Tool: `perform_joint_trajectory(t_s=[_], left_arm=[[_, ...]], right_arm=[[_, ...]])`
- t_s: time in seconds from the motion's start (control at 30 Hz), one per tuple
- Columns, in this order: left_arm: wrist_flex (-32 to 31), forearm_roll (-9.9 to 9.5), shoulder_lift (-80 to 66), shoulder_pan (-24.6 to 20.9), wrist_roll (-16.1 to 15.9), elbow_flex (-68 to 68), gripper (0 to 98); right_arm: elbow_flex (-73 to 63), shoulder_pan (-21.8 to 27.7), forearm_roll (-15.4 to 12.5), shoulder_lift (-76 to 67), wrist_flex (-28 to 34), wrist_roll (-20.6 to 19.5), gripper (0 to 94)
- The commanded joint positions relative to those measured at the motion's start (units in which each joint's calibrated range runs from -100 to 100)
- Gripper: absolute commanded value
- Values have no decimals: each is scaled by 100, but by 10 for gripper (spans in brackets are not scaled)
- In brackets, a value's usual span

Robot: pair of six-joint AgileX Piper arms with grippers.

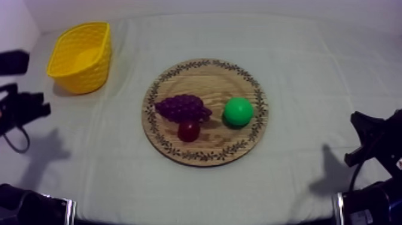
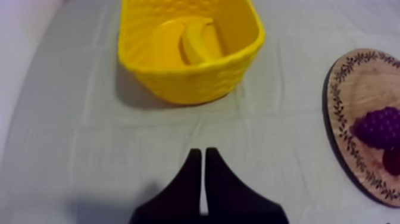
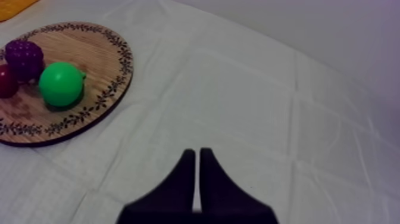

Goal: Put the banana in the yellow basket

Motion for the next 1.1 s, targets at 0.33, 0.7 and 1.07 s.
perform_joint_trajectory(t_s=[0.33, 0.7, 1.07], left_arm=[[676, 211, -3408, 58, -37, 1660, 1], [598, 247, -4074, 257, 381, 1864, 1], [-383, 236, -4095, 325, 1046, 2130, 1]], right_arm=[[-3, 1, -2, -4, -1, 1, 5], [-3, 1, -2, -4, -1, 0, 5], [-3, 1, -2, -4, -1, 1, 5]])
